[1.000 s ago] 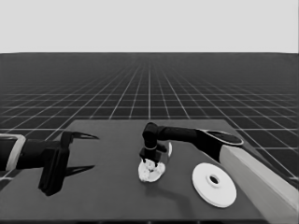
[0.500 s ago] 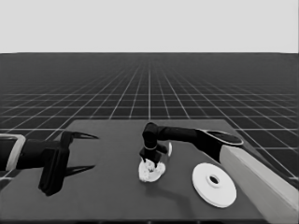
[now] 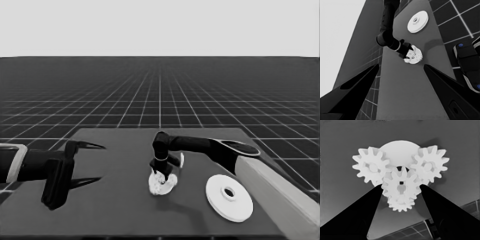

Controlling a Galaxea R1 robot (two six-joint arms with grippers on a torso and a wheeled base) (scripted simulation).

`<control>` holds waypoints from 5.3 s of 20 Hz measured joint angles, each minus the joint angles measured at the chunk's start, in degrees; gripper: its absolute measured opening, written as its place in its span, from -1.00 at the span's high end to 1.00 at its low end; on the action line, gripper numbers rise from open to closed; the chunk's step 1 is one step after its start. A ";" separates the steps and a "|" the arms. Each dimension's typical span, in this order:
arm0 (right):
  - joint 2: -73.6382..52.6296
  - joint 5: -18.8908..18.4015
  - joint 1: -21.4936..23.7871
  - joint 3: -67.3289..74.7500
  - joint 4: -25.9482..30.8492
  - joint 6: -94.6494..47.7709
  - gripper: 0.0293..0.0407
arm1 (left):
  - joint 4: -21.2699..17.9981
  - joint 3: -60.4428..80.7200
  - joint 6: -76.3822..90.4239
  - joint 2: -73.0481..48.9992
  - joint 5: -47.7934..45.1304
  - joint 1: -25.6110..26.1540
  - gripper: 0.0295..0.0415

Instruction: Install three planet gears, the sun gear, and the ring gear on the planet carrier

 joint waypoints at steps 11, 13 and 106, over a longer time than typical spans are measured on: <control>0.00 0.00 0.00 0.00 0.00 6.60 0.72 | 0.00 0.00 0.00 0.00 0.00 0.00 -0.49; 0.00 0.00 0.00 0.00 0.00 7.80 0.72 | 0.00 0.00 0.00 0.00 0.00 0.00 -0.49; -54.77 0.26 8.21 41.27 7.65 -49.27 0.03 | 0.00 0.00 0.00 0.00 0.00 0.00 -0.49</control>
